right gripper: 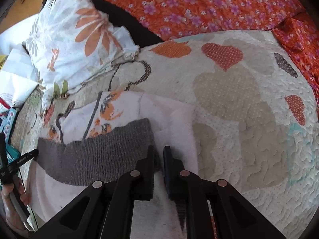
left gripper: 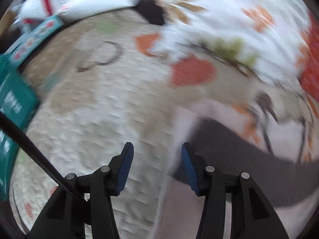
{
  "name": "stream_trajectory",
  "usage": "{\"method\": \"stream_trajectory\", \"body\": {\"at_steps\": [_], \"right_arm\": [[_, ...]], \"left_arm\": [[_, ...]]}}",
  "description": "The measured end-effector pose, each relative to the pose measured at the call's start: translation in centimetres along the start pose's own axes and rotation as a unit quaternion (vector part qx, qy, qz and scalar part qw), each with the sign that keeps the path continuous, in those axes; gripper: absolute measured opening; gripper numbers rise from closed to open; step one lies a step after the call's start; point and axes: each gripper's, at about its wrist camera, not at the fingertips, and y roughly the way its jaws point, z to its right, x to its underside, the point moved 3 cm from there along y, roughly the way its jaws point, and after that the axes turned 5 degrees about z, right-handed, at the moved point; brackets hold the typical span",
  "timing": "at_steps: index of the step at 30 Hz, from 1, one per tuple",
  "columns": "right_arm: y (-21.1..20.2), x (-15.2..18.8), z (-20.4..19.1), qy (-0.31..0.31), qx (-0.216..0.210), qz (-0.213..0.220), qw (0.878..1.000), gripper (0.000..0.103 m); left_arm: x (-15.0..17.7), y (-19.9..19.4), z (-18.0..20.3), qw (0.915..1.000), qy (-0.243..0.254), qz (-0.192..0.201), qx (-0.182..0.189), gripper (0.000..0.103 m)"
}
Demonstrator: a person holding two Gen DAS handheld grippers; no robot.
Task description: Fold small clothes
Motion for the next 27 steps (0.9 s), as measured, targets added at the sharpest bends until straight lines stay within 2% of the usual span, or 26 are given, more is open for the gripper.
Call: {"method": "stream_trajectory", "body": {"at_steps": [1,4,5,8,10,12,13,14,18,20,23,25,27], "right_arm": [[-0.1,-0.1,0.1,0.004,-0.001,0.004,1.0,0.015],[-0.6,-0.4,0.7,0.015,0.0,0.01,1.0,0.023],[-0.9,-0.4,0.9,0.015,0.0,0.01,1.0,0.023],[-2.0,-0.2,1.2,0.007,0.002,0.014,1.0,0.027],[-3.2,0.2,1.6,0.006,-0.002,0.017,1.0,0.032],[-4.5,0.8,2.2,0.011,-0.009,0.018,1.0,0.039],[-5.0,1.1,2.5,0.015,-0.014,0.018,1.0,0.046],[-5.7,1.6,3.0,0.022,-0.022,0.016,0.999,0.05],[-7.3,3.8,4.4,0.053,-0.051,-0.004,0.997,0.053],[-7.7,5.1,4.8,0.06,-0.053,-0.013,0.997,0.053],[-8.4,6.9,5.3,0.066,-0.051,-0.017,0.996,0.058],[-8.8,8.8,6.1,0.092,-0.072,-0.015,0.993,0.063],[-8.3,10.6,6.6,0.13,-0.114,-0.031,0.984,0.063]], "left_arm": [[-0.3,0.1,-0.8,0.9998,-0.018,-0.001,-0.001,0.049],[-0.6,0.1,-3.7,0.995,-0.091,-0.018,0.037,0.049],[-0.6,-0.1,-3.9,0.994,-0.097,-0.02,0.046,0.049],[0.1,-2.0,-3.4,0.9942,-0.072,-0.015,0.078,0.051],[1.3,-3.7,-2.9,0.9946,-0.035,-0.006,0.097,0.058],[2.6,-5.0,-3.0,0.9937,-0.02,0.0,0.111,0.069],[3.4,-5.5,-3.3,0.9927,-0.015,-0.001,0.12,0.07],[4.5,-6.0,-3.7,0.9907,-0.013,-0.009,0.135,0.071],[7.7,-6.1,-5.2,0.9783,-0.026,-0.07,0.193,0.072],[9.0,-6.0,-5.5,0.9752,-0.025,-0.088,0.201,0.072],[10.3,-6.1,-5.9,0.9777,-0.022,-0.091,0.188,0.072],[10.8,-6.2,-5.9,0.9743,-0.029,-0.093,0.203,0.073],[11.1,-6.1,-5.7,0.9712,-0.033,-0.095,0.216,0.074]]}}
